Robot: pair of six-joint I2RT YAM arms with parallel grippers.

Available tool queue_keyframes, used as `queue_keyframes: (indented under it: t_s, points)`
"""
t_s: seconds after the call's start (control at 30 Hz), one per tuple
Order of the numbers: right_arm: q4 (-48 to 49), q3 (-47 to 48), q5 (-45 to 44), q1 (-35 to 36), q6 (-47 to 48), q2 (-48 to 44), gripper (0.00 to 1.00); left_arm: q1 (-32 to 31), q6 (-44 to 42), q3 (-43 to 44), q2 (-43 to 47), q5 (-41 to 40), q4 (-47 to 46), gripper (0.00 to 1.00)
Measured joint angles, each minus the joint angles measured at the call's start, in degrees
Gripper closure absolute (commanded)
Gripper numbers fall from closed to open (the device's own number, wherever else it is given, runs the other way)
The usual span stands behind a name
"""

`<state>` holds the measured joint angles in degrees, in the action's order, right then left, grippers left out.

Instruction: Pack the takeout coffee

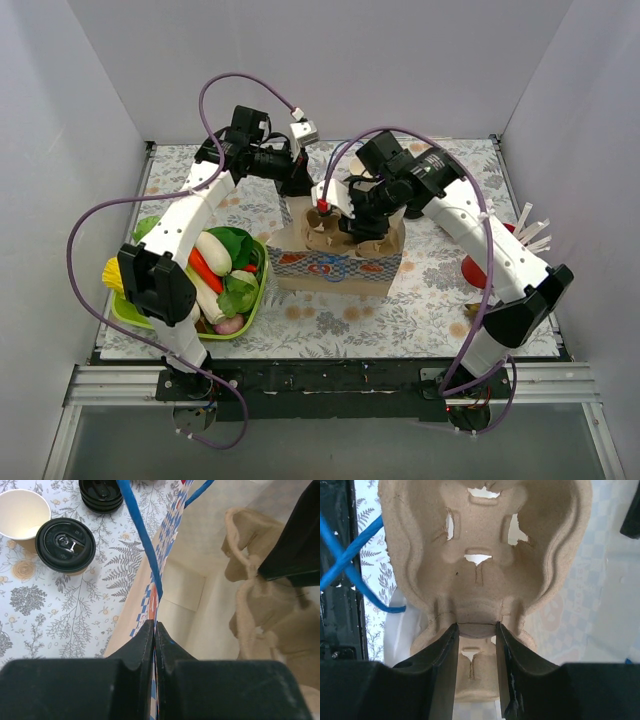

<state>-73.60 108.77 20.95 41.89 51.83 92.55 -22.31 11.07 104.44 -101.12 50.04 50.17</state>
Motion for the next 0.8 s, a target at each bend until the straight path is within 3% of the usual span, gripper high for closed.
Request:
queue_keyframes:
  t_s: [0.3, 0.53, 0.8]
  points:
    - [-0.11, 0.28, -6.51, 3.06, -2.67, 2.71, 0.99, -0.07, 6.99, -7.76, 5.38, 0.44, -1.95, 1.0]
    - [-0.87, 5.99, -8.15, 3.23, -2.95, 4.0, 0.99, -0.11, 8.26, -8.31, 7.63, -1.07, -2.95, 1.0]
    - [2.8, -0.98, -5.88, 3.19, 0.04, -4.9, 0.99, -0.11, 8.33, -10.34, 8.31, -2.91, -3.91, 1.0]
